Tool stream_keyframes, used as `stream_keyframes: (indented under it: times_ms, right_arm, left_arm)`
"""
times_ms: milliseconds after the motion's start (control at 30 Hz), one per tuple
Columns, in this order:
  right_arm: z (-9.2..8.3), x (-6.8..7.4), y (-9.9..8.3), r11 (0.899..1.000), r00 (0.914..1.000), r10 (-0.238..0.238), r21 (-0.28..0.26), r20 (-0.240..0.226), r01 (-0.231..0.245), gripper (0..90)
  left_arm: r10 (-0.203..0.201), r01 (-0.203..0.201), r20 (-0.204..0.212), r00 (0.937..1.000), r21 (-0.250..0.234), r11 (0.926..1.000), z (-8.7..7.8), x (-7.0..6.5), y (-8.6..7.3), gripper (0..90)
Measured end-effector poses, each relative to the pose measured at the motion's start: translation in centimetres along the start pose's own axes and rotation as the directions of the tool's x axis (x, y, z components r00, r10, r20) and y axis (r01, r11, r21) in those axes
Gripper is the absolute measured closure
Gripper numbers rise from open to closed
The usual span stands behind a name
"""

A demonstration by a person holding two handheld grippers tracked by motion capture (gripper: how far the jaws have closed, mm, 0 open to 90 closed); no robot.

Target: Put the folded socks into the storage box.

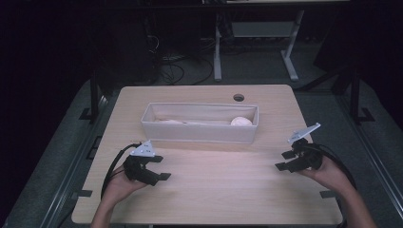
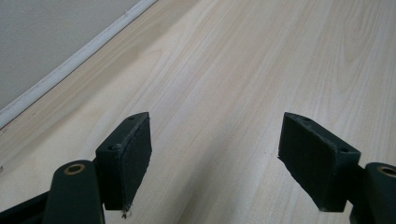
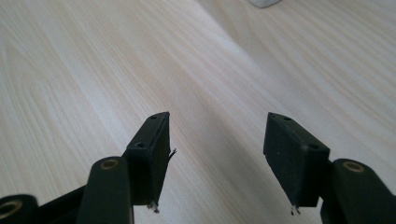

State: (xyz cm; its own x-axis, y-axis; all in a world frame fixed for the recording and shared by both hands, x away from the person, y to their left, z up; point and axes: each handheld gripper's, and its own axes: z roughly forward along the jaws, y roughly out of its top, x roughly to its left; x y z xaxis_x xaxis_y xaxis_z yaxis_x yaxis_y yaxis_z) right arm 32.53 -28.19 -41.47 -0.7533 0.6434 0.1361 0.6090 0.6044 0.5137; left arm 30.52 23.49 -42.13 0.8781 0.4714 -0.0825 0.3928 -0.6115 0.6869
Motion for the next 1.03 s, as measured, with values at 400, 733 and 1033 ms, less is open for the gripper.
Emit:
stream_keyframes:
  times_ms: [400, 733, 1033]
  right_arm:
    - [-0.1, 0.7, -0.9, 1.0, 1.0, 0.009, -0.014, 0.002, -0.009, 40.3]
    - [0.1, 1.3, -1.5, 1.0, 1.0, 0.005, -0.011, -0.006, -0.005, 40.0]
    - [-0.1, 2.3, -2.6, 1.0, 1.0, 0.006, -0.023, -0.006, -0.006, 39.4]
  left_arm:
    - [0.0, 0.0, 0.002, 1.0, -0.007, 1.0, -0.2, 0.0, 0.0, 25.3]
    - [0.0, 0.0, -0.002, 1.0, -0.01, 1.0, -0.2, -0.2, 0.1, 25.2]
    - [0.005, -0.005, -0.001, 1.0, -0.014, 0.9999, -0.2, -0.5, 0.3, 25.2]
